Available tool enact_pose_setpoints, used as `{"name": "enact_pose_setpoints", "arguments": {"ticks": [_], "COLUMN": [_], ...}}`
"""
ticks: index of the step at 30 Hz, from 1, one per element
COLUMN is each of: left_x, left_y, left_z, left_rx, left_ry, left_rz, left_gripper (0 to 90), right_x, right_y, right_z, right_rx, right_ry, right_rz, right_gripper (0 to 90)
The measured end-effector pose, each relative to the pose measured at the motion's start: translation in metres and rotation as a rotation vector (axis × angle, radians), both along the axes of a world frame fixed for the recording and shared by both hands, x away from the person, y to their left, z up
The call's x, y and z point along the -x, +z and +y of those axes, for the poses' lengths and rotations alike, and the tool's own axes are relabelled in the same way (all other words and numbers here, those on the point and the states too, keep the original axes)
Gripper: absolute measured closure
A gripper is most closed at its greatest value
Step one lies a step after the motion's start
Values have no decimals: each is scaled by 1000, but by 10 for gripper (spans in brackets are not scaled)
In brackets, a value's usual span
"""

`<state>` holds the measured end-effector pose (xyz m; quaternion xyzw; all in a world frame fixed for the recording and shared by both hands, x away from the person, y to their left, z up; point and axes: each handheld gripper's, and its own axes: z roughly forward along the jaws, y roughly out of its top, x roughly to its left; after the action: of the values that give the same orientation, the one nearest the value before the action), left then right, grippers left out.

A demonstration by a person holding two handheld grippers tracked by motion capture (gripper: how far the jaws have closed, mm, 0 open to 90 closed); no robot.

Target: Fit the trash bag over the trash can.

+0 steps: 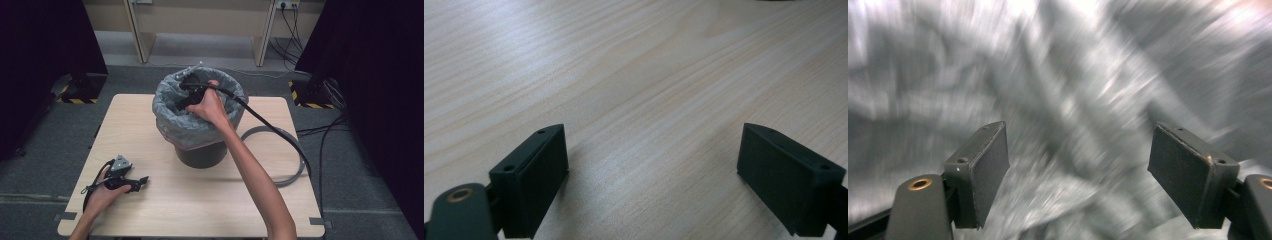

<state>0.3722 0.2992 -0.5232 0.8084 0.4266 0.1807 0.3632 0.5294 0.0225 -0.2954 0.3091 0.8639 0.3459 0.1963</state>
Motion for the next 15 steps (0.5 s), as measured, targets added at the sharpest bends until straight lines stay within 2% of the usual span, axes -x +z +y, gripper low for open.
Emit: {"name": "enact_pose_setpoints", "arguments": {"ticks": [3, 5, 6, 10, 12, 15], "left_x": [0, 0, 0, 0, 0, 0], "left_y": [0, 0, 0, 0, 0, 0], "left_z": [0, 0, 0, 0, 0, 0], "left_rx": [0, -1, 0, 0, 0, -1], "left_ry": [0, 0, 0, 0, 0, -1], "left_rz": [0, 0, 0, 0, 0, 0], "left_gripper": [120, 120, 120, 120, 120, 120], "right_x": [-4, -11, -14, -26, -29, -33], "right_y": [13, 16, 16, 4, -4, -17], "right_z": [-8, -13, -15, -16, -15, -17], "right_rx": [-83, -94, -83, 23, 51, 84], "right_ry": [-57, -98, -113, -147, -146, -135], "right_rz": [-75, -96, -91, -29, -3, 84], "right_gripper": [229, 214, 210, 181, 201, 200]}}
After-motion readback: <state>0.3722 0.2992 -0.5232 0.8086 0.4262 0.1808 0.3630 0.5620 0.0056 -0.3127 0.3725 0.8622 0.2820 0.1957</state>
